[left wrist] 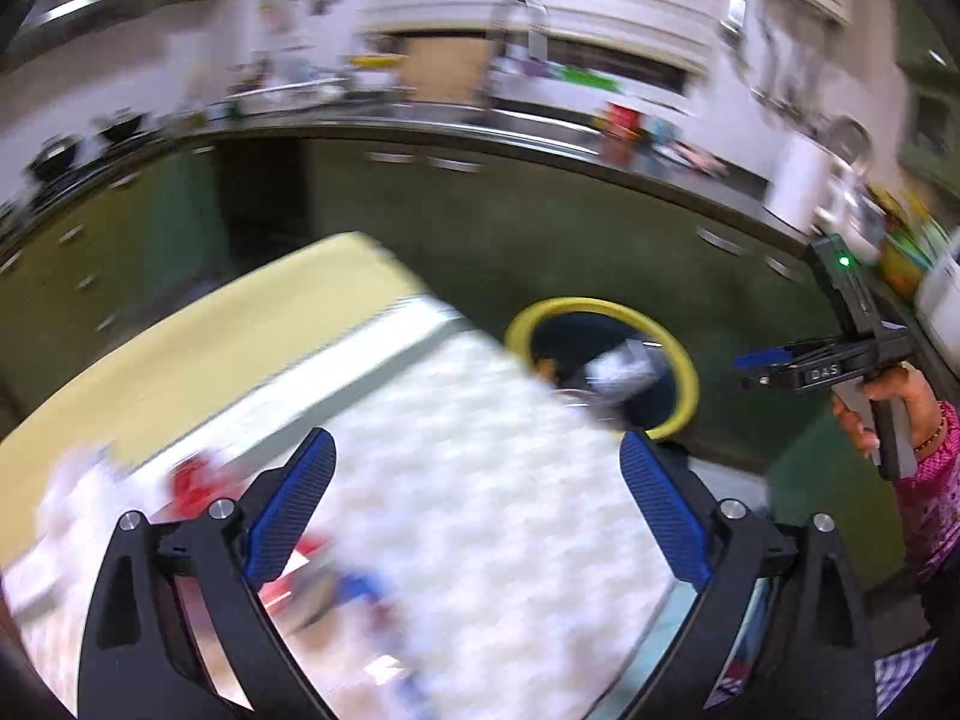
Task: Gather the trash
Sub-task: 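Carry the brown lid over the bin and open the left gripper, then grasp the red Coca-Cola can with the right gripper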
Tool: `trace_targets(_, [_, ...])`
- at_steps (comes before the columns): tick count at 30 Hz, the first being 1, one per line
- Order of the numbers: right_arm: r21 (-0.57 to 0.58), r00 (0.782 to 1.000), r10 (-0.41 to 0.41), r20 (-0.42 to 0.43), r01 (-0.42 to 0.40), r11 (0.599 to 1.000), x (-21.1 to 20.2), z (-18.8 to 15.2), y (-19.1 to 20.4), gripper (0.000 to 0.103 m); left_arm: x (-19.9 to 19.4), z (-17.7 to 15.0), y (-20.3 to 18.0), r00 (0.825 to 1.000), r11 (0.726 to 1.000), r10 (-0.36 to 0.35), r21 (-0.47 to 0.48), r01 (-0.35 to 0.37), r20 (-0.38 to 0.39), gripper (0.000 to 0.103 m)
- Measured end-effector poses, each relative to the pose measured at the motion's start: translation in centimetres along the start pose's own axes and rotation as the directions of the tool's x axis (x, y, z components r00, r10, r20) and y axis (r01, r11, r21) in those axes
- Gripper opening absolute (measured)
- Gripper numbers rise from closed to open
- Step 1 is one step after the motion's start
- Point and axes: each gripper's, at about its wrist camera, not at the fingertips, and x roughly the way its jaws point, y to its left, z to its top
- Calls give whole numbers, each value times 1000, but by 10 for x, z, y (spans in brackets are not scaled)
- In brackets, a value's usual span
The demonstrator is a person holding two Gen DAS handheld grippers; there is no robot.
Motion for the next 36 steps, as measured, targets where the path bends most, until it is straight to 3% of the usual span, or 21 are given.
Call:
trace_targets(6, [-182, 997, 66, -42, -72, 981, 29, 32, 104, 78, -57, -42, 67, 983, 981, 166, -113, -157, 72, 92])
trace_targets(12, [-378, 979, 157, -127, -194, 905, 64, 40, 231, 78, -77, -78, 113, 951, 940, 295, -210, -270, 98, 94])
trace_targets(16, [-448, 966, 176, -191, -245, 860, 87, 32, 290, 78, -76, -93, 130, 940, 925, 327, -239, -297, 97, 94])
trace_targets(19, [-494, 970, 133, -206, -220, 841, 102, 34, 323, 80, -75, -99, 140, 941, 920, 324, -263, -289, 100, 94])
trace_targets(24, [-563, 972, 20, -236, -154, 812, 133, 45, 363, 82, -78, -101, 140, 943, 926, 313, -255, -277, 113, 94])
trace_targets(29, [-547, 946, -34, -322, -157, 822, 174, 47, 372, 82, -78, -99, 137, 941, 930, 309, -250, -269, 138, 94])
trace_targets(36, [-519, 931, -39, -364, -168, 838, 203, 46, 369, 64, -71, -105, 149, 955, 932, 264, -292, -216, 133, 94])
